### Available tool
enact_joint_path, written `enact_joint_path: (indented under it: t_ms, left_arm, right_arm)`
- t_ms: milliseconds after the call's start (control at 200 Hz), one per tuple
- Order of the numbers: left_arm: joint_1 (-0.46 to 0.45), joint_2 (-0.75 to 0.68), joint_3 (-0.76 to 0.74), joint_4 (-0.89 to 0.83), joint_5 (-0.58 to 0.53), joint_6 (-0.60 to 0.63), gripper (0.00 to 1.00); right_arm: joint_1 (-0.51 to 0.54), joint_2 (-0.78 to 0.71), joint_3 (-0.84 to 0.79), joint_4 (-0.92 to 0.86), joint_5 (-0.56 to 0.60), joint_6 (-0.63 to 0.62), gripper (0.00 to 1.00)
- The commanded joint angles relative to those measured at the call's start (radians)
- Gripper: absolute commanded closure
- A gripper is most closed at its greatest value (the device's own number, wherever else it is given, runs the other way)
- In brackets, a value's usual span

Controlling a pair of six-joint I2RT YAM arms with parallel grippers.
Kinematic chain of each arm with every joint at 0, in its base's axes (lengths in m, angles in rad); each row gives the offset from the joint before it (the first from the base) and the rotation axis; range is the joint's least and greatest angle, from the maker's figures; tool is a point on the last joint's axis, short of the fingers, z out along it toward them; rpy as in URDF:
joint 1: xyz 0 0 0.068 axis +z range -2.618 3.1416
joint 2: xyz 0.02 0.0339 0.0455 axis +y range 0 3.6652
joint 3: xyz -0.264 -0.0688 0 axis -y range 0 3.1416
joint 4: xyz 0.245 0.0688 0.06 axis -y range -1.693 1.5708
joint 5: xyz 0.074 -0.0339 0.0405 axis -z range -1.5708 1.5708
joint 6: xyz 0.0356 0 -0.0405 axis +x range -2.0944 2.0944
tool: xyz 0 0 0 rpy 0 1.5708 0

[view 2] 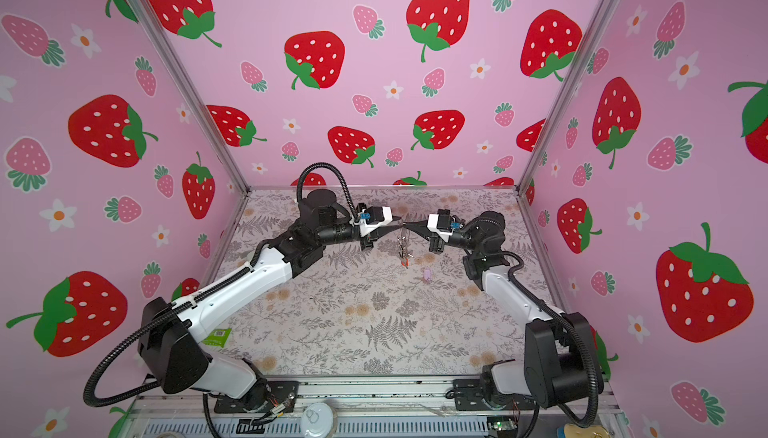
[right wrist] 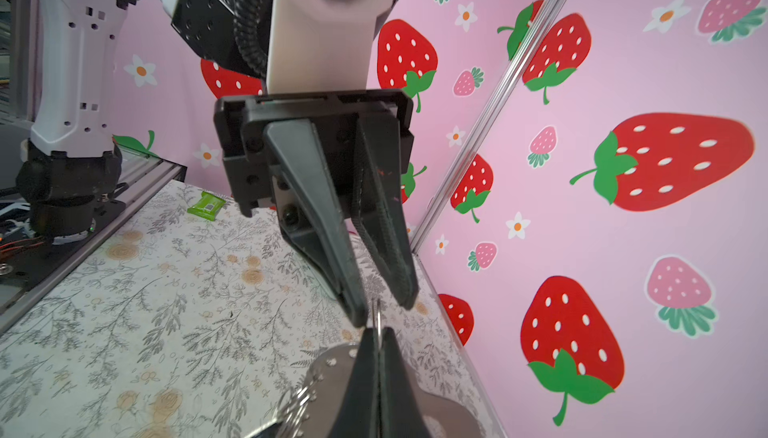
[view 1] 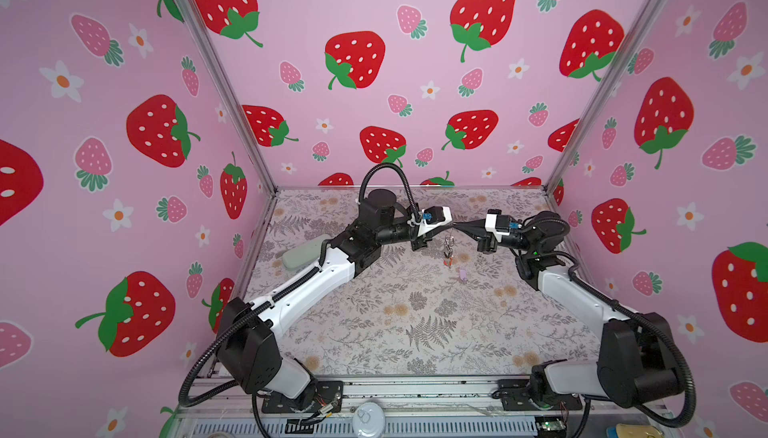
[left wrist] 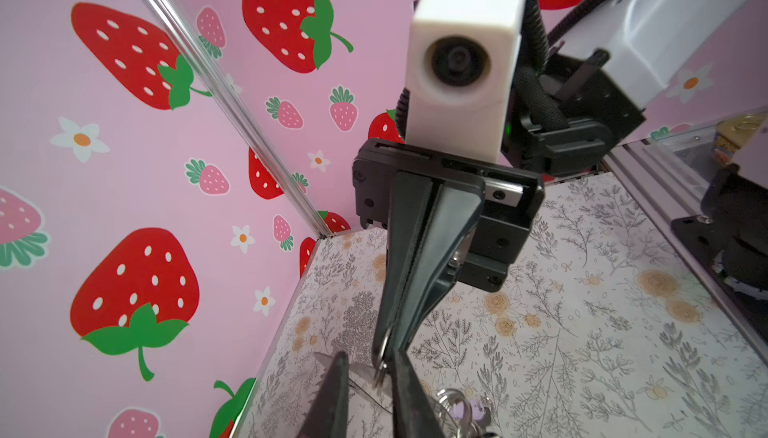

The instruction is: Put the keys on the keyring

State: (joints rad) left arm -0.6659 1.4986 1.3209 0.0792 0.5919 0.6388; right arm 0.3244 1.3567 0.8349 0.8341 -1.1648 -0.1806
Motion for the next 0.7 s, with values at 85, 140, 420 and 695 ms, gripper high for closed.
enact_joint_path:
  t_ms: [85,140,420,695]
  left_arm:
    - [-0.003,0.025,0.179,-0.298,-0.069,0.199,0.71]
    - [-0.004,0.042,0.217,-0.353,-0.077,0.229,0.72]
    - [-0.029,0.116,0.341,-0.557,-0.101,0.333,0.74]
    - [-0.052,0.138,0.375,-0.617,-0.132,0.364,0.75]
  right_arm:
    - [0.000,-0.008,0.098,-0.382,0.002,-0.315,1.00]
    - [-0.001,-0.010,0.104,-0.404,0.010,-0.330,1.00]
    - [-0.001,-0.023,0.096,-0.420,0.019,-0.346,1.00]
    - [0.005,-0.027,0.099,-0.435,0.030,-0.357,1.00]
